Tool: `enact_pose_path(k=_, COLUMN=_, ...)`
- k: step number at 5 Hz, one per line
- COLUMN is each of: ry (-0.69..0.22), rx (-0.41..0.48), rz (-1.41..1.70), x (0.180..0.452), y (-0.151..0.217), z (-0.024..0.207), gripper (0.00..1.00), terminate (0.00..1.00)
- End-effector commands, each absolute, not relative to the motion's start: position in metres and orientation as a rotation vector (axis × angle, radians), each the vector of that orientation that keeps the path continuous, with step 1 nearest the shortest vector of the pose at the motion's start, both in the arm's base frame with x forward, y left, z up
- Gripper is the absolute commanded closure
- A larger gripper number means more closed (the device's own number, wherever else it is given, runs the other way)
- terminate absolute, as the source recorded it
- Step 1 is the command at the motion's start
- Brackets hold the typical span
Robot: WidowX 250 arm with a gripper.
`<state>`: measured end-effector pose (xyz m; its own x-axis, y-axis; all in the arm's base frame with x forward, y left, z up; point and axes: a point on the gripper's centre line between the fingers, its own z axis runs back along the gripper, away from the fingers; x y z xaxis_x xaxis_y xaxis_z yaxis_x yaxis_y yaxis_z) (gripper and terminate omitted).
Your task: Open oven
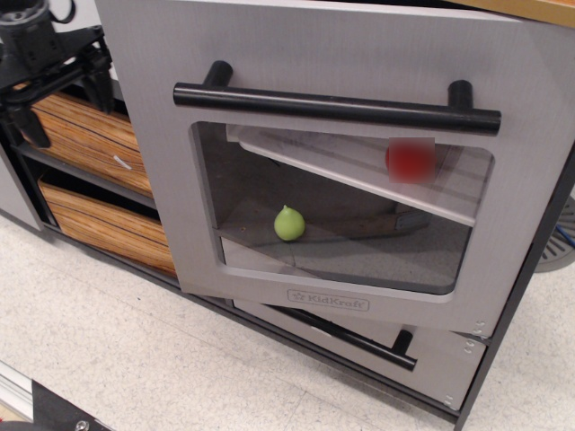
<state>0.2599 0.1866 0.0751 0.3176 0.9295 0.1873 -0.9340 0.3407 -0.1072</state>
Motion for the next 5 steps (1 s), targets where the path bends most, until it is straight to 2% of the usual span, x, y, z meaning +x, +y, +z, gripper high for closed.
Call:
enact_pose_path(k=1, ry=-0.235, rx=0.054, rz=0.945, x=0.241, y=0.187, z=0.101, gripper=0.0, terminate=0.0)
enact_pose_path(k=3, ry=-0.103, rx=0.057, rz=0.584, x=0.185, y=0.162, z=0.097, gripper=0.0, terminate=0.0)
enact_pose_path(k=4, ry=-0.045, rx=0.006, rz=0.47, x=0.165, y=0.129, z=0.081, gripper=0.0, terminate=0.0)
enact_pose_path(k=5, ry=-0.004, rx=-0.051, rz=0.401, x=0.153, y=0.081, z=0.072, gripper=0.0, terminate=1.0)
